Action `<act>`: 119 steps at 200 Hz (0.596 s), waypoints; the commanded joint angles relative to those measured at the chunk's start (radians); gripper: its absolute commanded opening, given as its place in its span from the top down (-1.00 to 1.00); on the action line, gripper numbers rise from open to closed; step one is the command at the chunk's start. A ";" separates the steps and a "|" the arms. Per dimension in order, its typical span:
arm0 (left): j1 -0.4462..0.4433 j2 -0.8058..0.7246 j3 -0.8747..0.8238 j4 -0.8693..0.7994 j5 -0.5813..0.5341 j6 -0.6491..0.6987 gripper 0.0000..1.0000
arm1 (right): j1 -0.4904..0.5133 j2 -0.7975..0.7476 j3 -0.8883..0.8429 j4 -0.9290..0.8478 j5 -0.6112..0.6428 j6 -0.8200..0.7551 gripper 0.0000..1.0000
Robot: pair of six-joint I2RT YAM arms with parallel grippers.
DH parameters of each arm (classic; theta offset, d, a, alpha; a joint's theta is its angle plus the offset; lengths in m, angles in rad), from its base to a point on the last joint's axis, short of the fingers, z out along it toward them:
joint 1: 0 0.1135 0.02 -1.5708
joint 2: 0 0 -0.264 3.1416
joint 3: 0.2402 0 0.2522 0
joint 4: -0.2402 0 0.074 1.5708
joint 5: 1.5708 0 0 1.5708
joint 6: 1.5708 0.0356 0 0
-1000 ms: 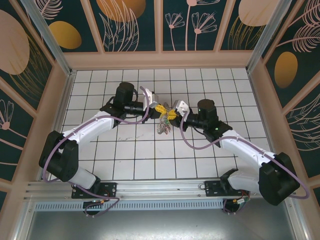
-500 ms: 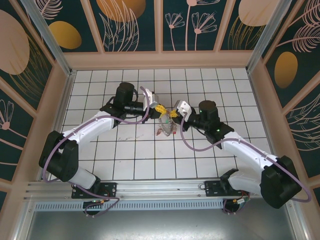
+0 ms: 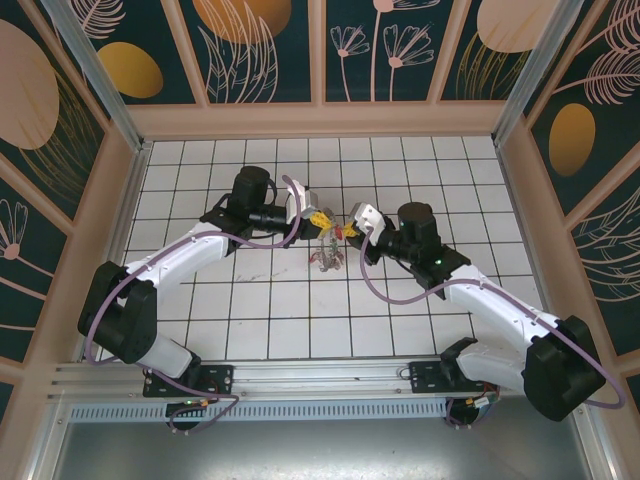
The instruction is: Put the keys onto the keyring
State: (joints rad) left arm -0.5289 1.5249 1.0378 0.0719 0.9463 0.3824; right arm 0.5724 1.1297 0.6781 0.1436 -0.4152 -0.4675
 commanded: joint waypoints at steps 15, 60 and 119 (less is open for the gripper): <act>0.002 -0.002 0.030 0.006 0.023 0.024 1.00 | 0.006 -0.019 0.048 -0.040 0.042 -0.021 0.91; 0.002 0.006 0.033 -0.002 0.016 0.030 1.00 | 0.011 -0.034 0.065 -0.049 0.045 -0.021 0.94; 0.001 0.016 0.041 -0.014 0.007 0.039 1.00 | 0.023 -0.052 0.097 -0.076 -0.019 -0.017 1.00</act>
State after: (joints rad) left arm -0.5289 1.5379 1.0435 0.0517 0.9340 0.3992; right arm 0.5846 1.1038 0.7292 0.0895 -0.3950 -0.4736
